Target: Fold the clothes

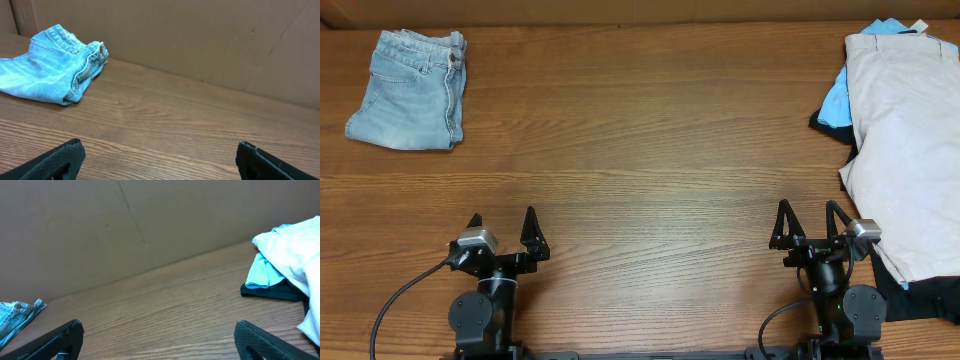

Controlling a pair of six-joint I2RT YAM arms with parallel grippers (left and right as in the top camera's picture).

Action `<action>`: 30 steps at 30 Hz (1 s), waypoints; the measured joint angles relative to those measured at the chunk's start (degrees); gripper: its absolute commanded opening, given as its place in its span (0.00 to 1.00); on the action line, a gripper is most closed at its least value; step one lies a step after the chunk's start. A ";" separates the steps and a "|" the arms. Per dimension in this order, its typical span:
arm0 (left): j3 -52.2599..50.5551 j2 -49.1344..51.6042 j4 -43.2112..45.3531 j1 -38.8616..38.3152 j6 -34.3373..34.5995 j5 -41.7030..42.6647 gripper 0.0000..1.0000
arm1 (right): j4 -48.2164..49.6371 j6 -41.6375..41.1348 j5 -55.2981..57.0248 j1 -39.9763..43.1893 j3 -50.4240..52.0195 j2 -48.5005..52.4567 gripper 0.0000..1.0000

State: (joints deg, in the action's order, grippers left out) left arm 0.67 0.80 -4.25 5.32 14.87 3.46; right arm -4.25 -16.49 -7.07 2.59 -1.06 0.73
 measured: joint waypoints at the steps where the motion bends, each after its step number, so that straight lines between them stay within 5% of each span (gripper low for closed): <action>1: 0.00 0.00 0.00 0.00 0.00 0.02 1.00 | -0.02 0.02 -0.02 0.00 0.00 0.00 1.00; 30: 0.00 0.00 0.87 0.00 0.02 5.22 1.00 | 0.59 0.04 -3.04 0.00 0.00 0.00 1.00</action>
State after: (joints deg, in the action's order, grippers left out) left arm 0.67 0.80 -3.38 5.32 14.90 8.69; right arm -3.66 -16.45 -10.11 2.59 -1.06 0.73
